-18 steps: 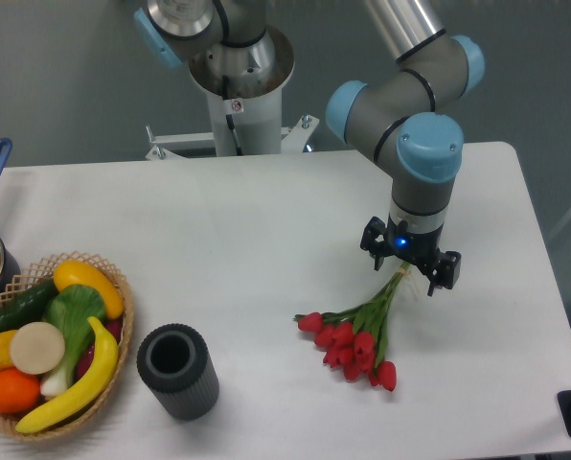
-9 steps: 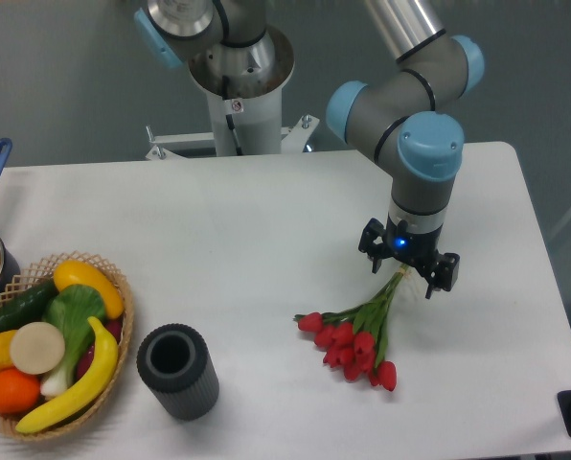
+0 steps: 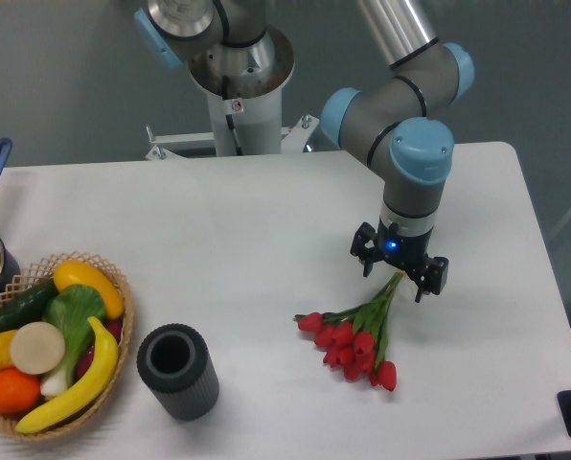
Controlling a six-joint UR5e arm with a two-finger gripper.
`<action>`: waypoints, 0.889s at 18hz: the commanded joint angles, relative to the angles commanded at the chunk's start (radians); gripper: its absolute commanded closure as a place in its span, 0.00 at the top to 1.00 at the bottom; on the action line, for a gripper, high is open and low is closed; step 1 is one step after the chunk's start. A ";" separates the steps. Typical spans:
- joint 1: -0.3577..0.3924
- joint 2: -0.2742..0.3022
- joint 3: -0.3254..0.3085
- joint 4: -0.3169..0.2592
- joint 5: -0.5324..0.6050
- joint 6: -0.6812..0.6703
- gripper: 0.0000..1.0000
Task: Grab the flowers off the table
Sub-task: 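Move the open gripper over the green stems of the red tulips, then lower the gripper down onto the tulip stems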
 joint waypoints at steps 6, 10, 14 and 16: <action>-0.020 -0.041 0.005 0.002 -0.002 -0.005 1.00; -0.043 -0.069 0.005 0.000 0.000 -0.011 1.00; -0.051 -0.098 0.015 0.002 0.000 -0.009 1.00; -0.067 -0.118 0.028 0.005 0.002 -0.009 0.84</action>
